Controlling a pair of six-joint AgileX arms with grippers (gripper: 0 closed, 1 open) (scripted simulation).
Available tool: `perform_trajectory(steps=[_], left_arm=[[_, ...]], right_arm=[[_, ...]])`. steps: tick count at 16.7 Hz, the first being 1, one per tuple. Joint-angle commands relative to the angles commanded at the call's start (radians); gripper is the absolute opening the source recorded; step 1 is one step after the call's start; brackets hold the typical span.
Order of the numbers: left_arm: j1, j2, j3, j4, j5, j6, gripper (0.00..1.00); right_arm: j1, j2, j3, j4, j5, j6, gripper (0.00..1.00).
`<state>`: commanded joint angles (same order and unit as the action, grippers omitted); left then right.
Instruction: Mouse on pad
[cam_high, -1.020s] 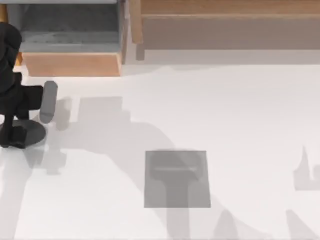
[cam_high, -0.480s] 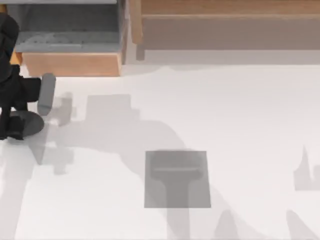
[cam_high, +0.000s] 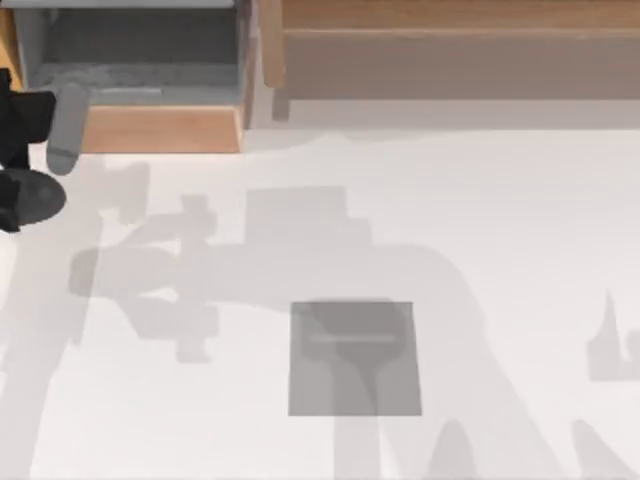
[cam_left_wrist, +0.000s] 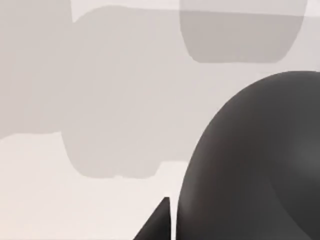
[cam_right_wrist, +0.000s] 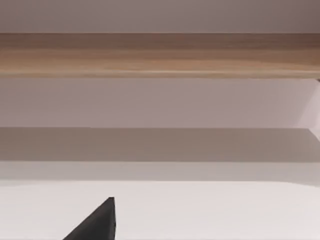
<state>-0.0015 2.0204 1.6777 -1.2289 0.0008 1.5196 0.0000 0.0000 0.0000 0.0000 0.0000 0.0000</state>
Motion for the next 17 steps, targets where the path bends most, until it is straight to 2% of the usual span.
perform_trajectory(steps=[5, 8, 11, 17], left_arm=[[-0.001, 0.004, 0.0, 0.002, 0.0, 0.004, 0.0], [-0.069, 0.019, 0.009, 0.004, -0.002, 0.073, 0.0], [-0.229, 0.044, 0.017, 0.013, -0.003, 0.234, 0.0], [-0.666, 0.086, 0.017, 0.047, 0.005, 0.637, 0.0]], right_arm=[[0.0, 0.0, 0.0, 0.0, 0.0, 0.0, 1.0], [0.0, 0.0, 0.0, 0.0, 0.0, 0.0, 1.0], [0.0, 0.0, 0.0, 0.0, 0.0, 0.0, 1.0], [0.0, 0.0, 0.0, 0.0, 0.0, 0.0, 1.0]])
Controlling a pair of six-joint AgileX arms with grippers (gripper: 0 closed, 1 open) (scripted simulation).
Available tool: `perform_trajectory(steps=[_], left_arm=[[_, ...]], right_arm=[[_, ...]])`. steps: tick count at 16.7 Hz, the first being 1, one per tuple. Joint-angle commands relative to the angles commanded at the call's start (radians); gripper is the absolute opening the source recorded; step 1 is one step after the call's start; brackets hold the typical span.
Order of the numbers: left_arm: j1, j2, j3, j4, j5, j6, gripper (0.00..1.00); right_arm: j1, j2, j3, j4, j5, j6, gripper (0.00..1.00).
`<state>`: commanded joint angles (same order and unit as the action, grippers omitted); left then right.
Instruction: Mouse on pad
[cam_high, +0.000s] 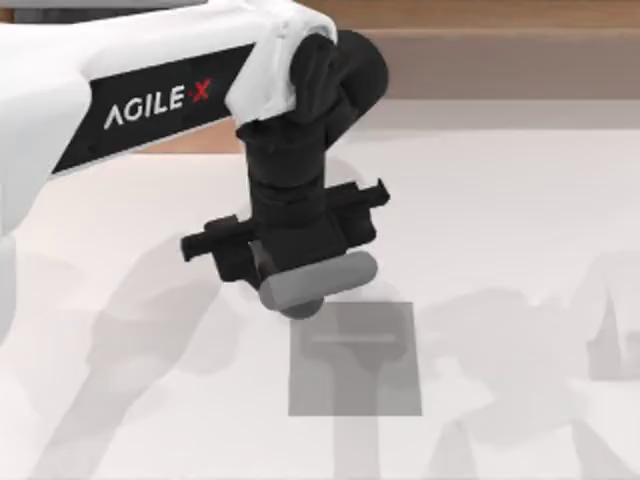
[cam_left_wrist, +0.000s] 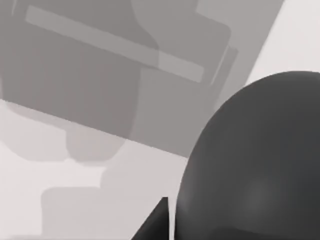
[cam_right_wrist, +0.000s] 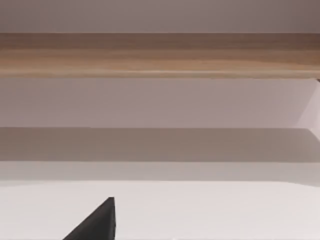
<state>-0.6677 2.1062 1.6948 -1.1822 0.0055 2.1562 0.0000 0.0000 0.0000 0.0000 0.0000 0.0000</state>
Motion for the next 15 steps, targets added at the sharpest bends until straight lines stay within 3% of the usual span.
perform_trajectory(steps=[5, 15], left_arm=[[-0.167, 0.0, -0.005, 0.031, 0.002, 0.162, 0.0], [-0.17, 0.015, -0.03, 0.059, -0.002, 0.171, 0.0]], right_arm=[[0.0, 0.0, 0.0, 0.0, 0.0, 0.0, 1.0], [0.0, 0.0, 0.0, 0.0, 0.0, 0.0, 1.0]])
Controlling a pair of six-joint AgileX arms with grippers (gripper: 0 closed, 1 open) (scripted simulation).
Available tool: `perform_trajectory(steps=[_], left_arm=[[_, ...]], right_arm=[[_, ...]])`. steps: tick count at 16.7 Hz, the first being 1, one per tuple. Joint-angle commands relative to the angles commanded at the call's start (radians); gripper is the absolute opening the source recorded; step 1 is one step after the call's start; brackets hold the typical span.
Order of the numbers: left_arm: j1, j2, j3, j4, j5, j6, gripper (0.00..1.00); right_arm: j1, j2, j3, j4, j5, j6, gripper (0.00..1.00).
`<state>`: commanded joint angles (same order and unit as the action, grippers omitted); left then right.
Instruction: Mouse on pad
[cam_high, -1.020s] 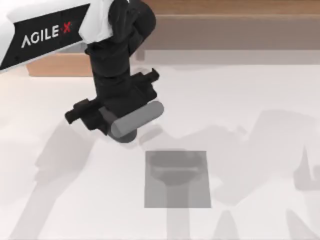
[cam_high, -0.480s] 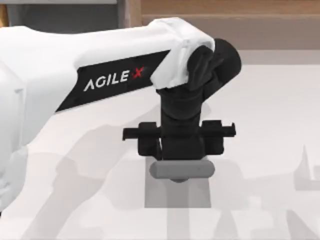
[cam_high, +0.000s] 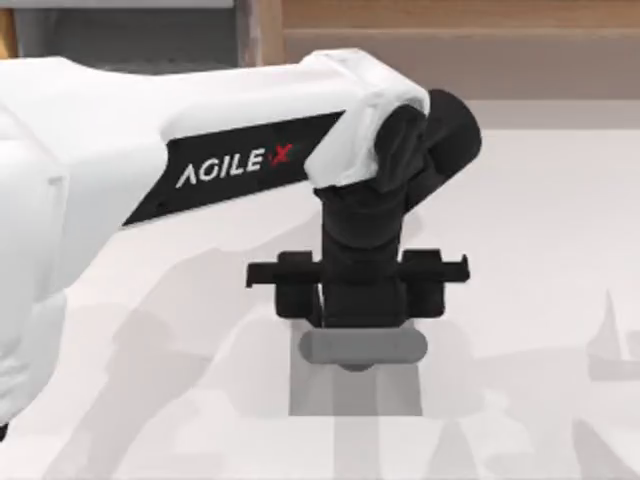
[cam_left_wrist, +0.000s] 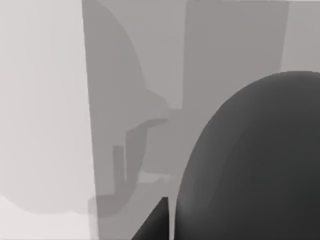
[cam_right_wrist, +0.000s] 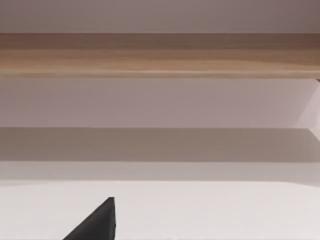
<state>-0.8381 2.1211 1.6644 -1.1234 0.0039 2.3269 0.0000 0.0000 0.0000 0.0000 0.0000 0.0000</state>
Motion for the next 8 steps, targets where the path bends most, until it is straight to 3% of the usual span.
perform_trajectory(steps=[8], left_arm=[[0.003, 0.012, -0.053, 0.098, 0.004, -0.002, 0.0]], right_arm=[[0.0, 0.0, 0.0, 0.0, 0.0, 0.0, 1.0]])
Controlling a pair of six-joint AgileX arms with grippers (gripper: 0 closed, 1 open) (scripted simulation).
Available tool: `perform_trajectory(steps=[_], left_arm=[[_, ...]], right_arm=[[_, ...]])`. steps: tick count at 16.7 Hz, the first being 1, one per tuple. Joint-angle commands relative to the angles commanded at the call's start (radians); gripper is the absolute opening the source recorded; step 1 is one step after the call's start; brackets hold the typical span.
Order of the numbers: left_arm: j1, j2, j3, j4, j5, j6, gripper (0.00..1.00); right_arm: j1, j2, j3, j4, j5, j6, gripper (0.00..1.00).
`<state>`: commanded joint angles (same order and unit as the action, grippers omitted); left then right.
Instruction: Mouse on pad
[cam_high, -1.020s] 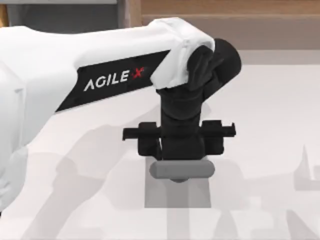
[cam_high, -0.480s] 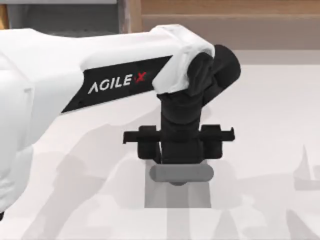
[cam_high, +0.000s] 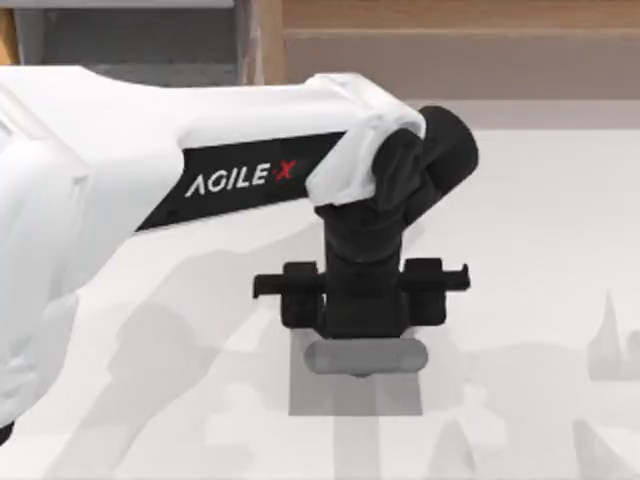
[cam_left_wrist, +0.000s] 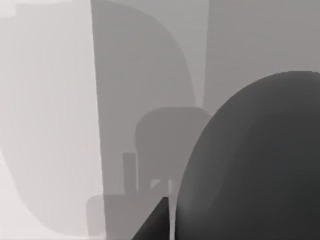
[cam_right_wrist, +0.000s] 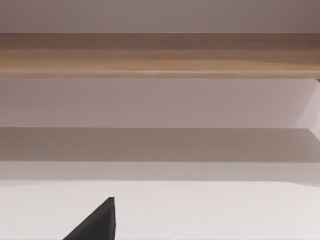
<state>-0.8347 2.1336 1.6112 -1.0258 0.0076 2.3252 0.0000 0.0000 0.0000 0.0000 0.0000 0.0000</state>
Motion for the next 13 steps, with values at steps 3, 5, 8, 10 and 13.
perform_trajectory(steps=[3, 5, 8, 10, 13], left_arm=[[0.001, 0.012, -0.017, 0.025, 0.0, -0.001, 0.0], [0.001, 0.022, -0.027, 0.03, 0.0, -0.001, 0.0], [0.001, 0.022, -0.027, 0.03, 0.0, -0.001, 0.0], [0.001, 0.022, -0.027, 0.03, 0.0, -0.001, 0.15], [0.001, 0.022, -0.027, 0.03, 0.0, -0.001, 0.38]], right_arm=[[0.0, 0.0, 0.0, 0.0, 0.0, 0.0, 1.0], [0.0, 0.0, 0.0, 0.0, 0.0, 0.0, 1.0], [0.0, 0.0, 0.0, 0.0, 0.0, 0.0, 1.0], [0.0, 0.0, 0.0, 0.0, 0.0, 0.0, 1.0], [0.0, 0.0, 0.0, 0.0, 0.0, 0.0, 1.0]])
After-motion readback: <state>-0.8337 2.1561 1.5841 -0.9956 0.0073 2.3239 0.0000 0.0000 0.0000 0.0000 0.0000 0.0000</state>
